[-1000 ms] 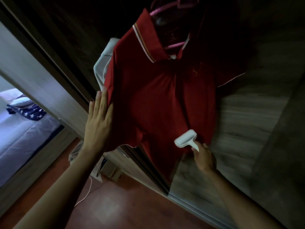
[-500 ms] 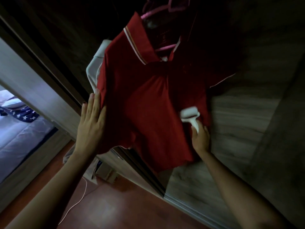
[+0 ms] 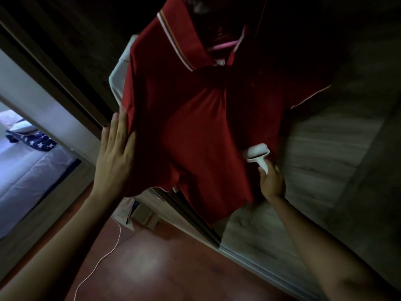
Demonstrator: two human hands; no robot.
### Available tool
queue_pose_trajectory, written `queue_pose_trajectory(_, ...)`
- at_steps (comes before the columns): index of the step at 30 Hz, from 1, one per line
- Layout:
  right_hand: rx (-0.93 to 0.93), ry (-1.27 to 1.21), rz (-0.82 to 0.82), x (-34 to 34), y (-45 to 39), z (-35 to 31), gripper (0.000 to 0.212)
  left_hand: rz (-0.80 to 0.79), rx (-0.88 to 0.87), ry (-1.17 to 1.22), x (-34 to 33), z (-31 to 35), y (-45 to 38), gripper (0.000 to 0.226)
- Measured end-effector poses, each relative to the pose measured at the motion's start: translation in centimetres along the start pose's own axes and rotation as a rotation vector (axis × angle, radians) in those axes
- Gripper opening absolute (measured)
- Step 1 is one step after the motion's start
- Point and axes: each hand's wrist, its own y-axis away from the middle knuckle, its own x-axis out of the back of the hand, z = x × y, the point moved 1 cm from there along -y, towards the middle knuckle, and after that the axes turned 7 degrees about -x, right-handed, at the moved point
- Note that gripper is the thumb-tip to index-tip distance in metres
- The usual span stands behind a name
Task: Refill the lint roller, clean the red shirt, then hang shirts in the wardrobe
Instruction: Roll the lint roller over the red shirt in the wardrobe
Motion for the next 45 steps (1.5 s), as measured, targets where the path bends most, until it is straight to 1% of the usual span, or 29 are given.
queue_pose_trajectory(3, -0.107, 0.087, -0.186, -1.2, 0.0, 3.2, 0.043, 0.004, 0.002, 0.01, 0.0, 0.0, 0.1, 0.055)
queue_pose_trajectory(4, -0.146, 0.115, -0.228, -1.5, 0.3, 4.4, 0.043, 0.003, 0.004, 0.014, 0.0, -0.1, 0.1, 0.059)
queue_pose_trajectory(6, -0.205, 0.158, -0.253, -1.8, 1.6, 6.5, 0.043, 0.005, 0.002, 0.041, 0.1, -0.1, 0.1, 0.064)
queue_pose_trajectory(7, -0.223, 0.166, -0.24, -1.9, 2.4, 7.4, 0.043, 0.011, -0.007, 0.05, 0.0, 0.0, 0.1, 0.063)
queue_pose_trajectory(9, -0.252, 0.161, -0.194, -1.8, 3.9, 8.1, 0.043, 0.029, -0.042, 0.046, -0.4, -0.1, 0.3, 0.054)
queue_pose_trajectory(10, -0.26, 0.157, -0.173, -1.7, 4.5, 8.0, 0.043, 0.031, -0.04, 0.026, -0.8, -0.2, 0.4, 0.058)
queue_pose_trajectory(12, -0.262, 0.141, -0.135, -1.1, 5.4, 7.3, 0.038, 0.008, -0.016, 0.009, -1.3, -0.3, 0.5, 0.086)
queue_pose_trajectory(13, -0.255, 0.135, -0.113, -0.7, 5.8, 6.8, 0.037, 0.011, -0.012, 0.018, -1.4, -0.1, 0.4, 0.093)
queue_pose_trajectory(16, -0.227, 0.084, -0.042, 0.8, 6.8, 5.0, 0.034, 0.043, -0.048, 0.077, -1.3, 1.1, 0.4, 0.091)
queue_pose_trajectory(19, -0.149, 0.014, 0.038, 2.2, 7.6, 2.7, 0.029, 0.081, -0.092, 0.119, -1.6, 1.5, 0.6, 0.095)
queue_pose_trajectory(20, -0.133, -0.005, 0.065, 2.7, 7.9, 1.8, 0.029, 0.103, -0.107, 0.13, -1.8, 1.5, 0.8, 0.097)
queue_pose_trajectory(22, -0.093, -0.05, 0.115, 3.8, 9.0, -0.4, 0.029, 0.12, -0.131, 0.184, -2.0, 1.8, 1.0, 0.111)
queue_pose_trajectory(23, -0.065, -0.067, 0.135, 4.3, 9.6, -1.3, 0.028, 0.131, -0.149, 0.225, -1.8, 2.1, 0.9, 0.112)
queue_pose_trajectory(25, -0.018, -0.088, 0.167, 5.5, 11.2, -3.4, 0.028, 0.163, -0.184, 0.308, -1.8, 2.6, 1.0, 0.105)
queue_pose_trajectory(28, 0.036, -0.086, 0.239, 7.6, 14.4, -6.3, 0.027, 0.128, -0.194, 0.436, -1.9, 2.8, 1.4, 0.12)
queue_pose_trajectory(31, 0.046, -0.126, 0.308, 9.7, 18.4, -9.0, 0.024, 0.181, -0.195, 0.634, -1.7, 3.3, 2.1, 0.1)
queue_pose_trajectory(34, 0.056, -0.134, 0.419, 12.0, 22.5, -11.0, 0.022, 0.226, -0.249, 0.763, -1.1, 4.1, 2.5, 0.092)
queue_pose_trajectory(35, 0.067, -0.125, 0.462, 12.8, 23.9, -11.6, 0.021, 0.24, -0.248, 0.774, -0.9, 4.5, 2.6, 0.09)
queue_pose_trajectory(37, 0.091, -0.112, 0.545, 14.6, 27.0, -12.4, 0.021, 0.248, -0.214, 0.802, -0.3, 5.9, 2.9, 0.094)
queue_pose_trajectory(38, 0.097, -0.115, 0.576, 15.0, 27.8, -12.6, 0.022, 0.248, -0.201, 0.814, -0.2, 6.5, 2.8, 0.092)
queue_pose_trajectory(40, 0.067, -0.149, 0.672, 16.5, 32.5, -12.9, 0.021, 0.261, -0.297, 0.868, 2.2, 8.5, 4.4, 0.075)
queue_pose_trajectory(42, 0.061, -0.162, 0.691, 17.2, 34.5, -12.6, 0.018, 0.256, -0.337, 0.85, 2.9, 10.4, 4.7, 0.057)
queue_pose_trajectory(45, -0.02, -0.129, 0.782, 19.3, 39.4, -11.0, 0.025, 0.284, -0.432, 0.898, 6.0, 13.9, 5.9, 0.044)
